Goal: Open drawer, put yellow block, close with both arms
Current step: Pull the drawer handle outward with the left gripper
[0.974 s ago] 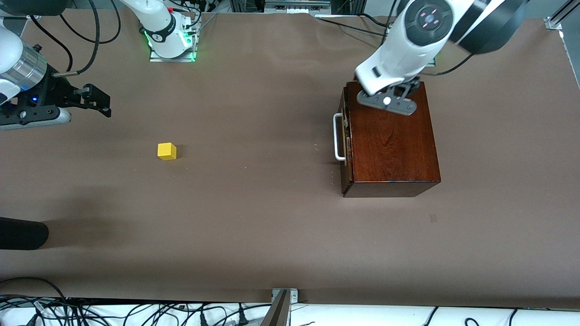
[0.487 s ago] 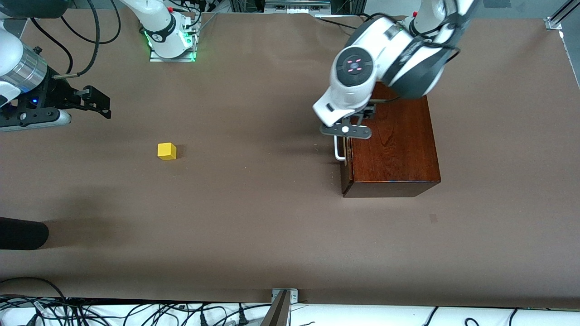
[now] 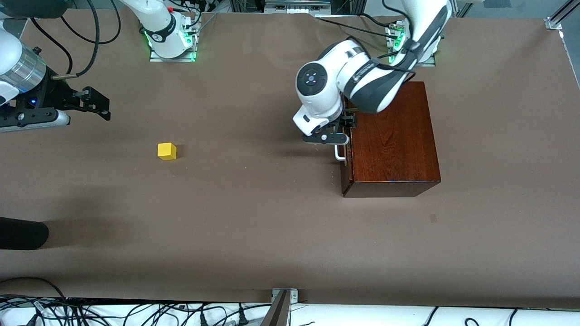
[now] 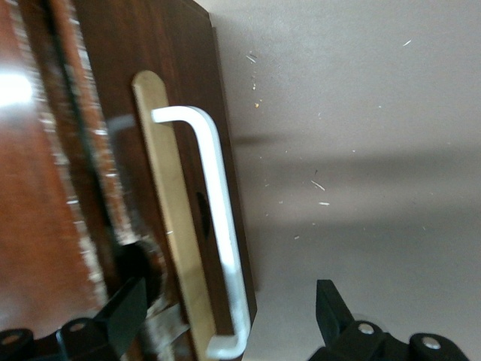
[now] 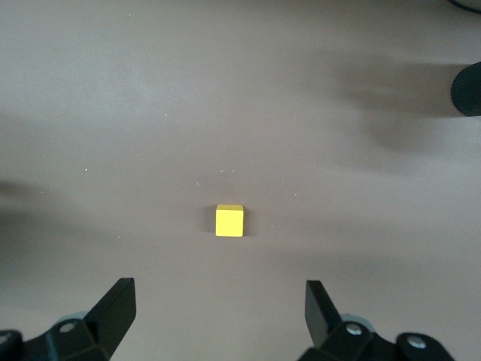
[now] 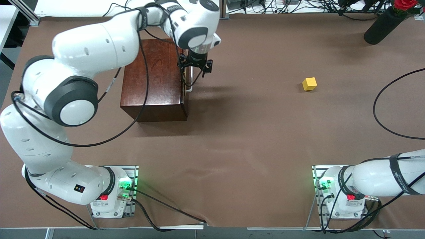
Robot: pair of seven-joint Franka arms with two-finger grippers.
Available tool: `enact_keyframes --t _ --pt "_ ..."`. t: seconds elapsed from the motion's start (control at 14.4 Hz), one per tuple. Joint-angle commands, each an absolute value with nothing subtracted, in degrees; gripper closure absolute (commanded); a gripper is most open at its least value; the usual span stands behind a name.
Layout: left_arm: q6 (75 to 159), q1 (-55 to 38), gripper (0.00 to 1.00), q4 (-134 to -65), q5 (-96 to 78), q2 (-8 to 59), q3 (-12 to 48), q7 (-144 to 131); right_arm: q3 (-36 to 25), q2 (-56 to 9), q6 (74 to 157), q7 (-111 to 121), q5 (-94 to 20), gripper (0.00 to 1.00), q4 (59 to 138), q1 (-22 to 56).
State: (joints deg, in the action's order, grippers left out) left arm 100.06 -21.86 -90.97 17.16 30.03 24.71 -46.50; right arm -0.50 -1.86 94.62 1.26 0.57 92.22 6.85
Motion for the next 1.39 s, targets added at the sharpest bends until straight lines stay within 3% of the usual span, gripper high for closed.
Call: enact_keyframes --t 0.0,0.83,1.32 --pt "100.63 -23.38 0.0 -89.03 20.83 32.6 24.61 -49.83 -0.18 -2.29 94.48 0.79 0.26 0.0 91.05 6.5" --pt "107.75 -25.22 0.0 -88.69 20.83 36.82 24.52 -51.68 -0.18 -2.63 94.48 0.79 0.09 0.0 91.05 6.33" --pt "115.92 -29.17 0.0 -86.67 20.3 38.14 24.52 -56.51 -0.18 -2.72 94.57 0.79 0.17 0.0 91.05 6.24"
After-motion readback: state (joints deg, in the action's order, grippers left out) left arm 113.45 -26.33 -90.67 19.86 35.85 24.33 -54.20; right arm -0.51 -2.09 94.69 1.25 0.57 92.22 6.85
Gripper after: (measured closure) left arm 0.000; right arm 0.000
